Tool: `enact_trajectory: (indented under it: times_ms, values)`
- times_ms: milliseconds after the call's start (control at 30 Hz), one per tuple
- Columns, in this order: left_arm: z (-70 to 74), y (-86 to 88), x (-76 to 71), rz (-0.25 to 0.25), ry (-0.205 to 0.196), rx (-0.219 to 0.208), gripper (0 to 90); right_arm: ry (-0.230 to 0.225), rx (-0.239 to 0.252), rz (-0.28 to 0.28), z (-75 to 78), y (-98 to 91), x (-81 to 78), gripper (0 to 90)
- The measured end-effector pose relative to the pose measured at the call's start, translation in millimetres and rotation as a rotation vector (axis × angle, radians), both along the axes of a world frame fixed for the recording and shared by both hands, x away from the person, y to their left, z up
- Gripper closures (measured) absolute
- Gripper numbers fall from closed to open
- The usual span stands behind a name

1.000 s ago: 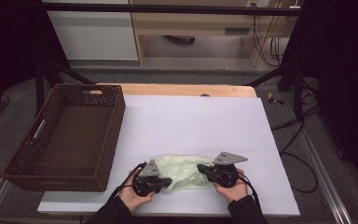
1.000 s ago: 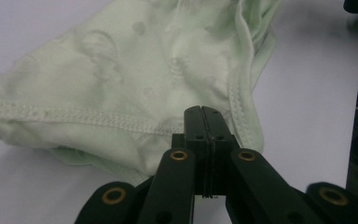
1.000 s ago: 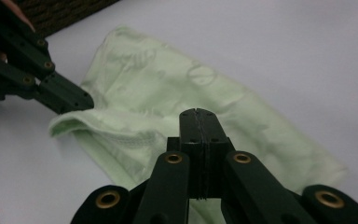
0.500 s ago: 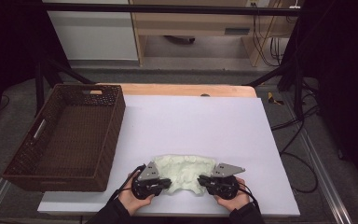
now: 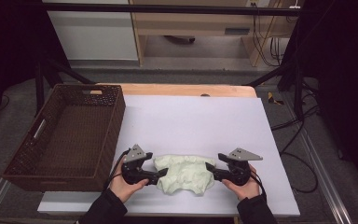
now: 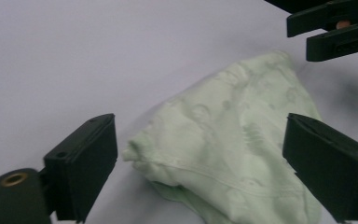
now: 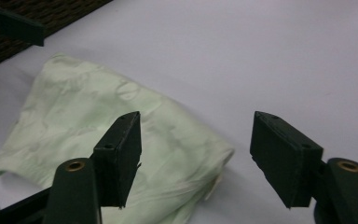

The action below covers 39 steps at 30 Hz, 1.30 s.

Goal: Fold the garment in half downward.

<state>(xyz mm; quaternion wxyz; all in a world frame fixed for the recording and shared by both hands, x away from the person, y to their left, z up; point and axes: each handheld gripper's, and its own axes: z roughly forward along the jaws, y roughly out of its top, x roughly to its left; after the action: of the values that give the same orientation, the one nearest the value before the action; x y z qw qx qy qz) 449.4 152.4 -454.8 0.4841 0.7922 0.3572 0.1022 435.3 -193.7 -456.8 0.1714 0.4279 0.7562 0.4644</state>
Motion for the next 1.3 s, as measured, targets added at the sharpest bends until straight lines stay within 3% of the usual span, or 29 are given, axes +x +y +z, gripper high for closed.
enact_trajectory:
  times_ms: [167, 267, 333, 467, 600, 800, 1033, 1100, 1300]
  values:
    - [-5.7, 4.2, 15.7, 0.067, 0.014, 0.002, 6.9, 0.034, -0.019, -0.047, -5.9, -2.1, 14.8, 33.6]
    - [-12.4, 6.4, 21.8, 0.092, 0.026, -0.011, 15.8, 0.062, -0.030, -0.056, -11.2, -1.6, 20.0, 37.4]
    - [-16.9, 6.6, 24.0, 0.101, 0.036, 0.008, 19.6, 0.076, -0.039, -0.054, -14.5, -0.4, 21.8, 40.1]
    - [-24.2, 4.6, 26.5, 0.113, 0.021, 0.031, 27.5, 0.099, -0.068, -0.055, -23.1, 1.5, 26.7, 44.3]
    - [-29.9, 1.5, 28.1, 0.099, 0.044, 0.027, 39.2, 0.114, -0.065, -0.055, -27.4, 3.2, 30.1, 49.6]
    - [-30.5, -1.7, 27.2, 0.079, 0.036, 0.043, 52.9, 0.113, -0.078, -0.034, -30.6, 7.1, 30.3, 54.6]
    - [-31.2, -11.0, 25.3, 0.044, 0.034, 0.115, 69.2, 0.112, -0.080, -0.013, -31.5, 11.8, 26.8, 68.4]
    - [-31.4, -13.7, 24.5, 0.044, 0.033, 0.133, 70.9, 0.119, -0.074, -0.012, -31.2, 12.2, 26.1, 72.3]
    - [-31.5, -14.1, 25.7, 0.051, 0.050, 0.127, 75.2, 0.143, -0.049, -0.001, -31.0, 13.3, 26.4, 82.1]
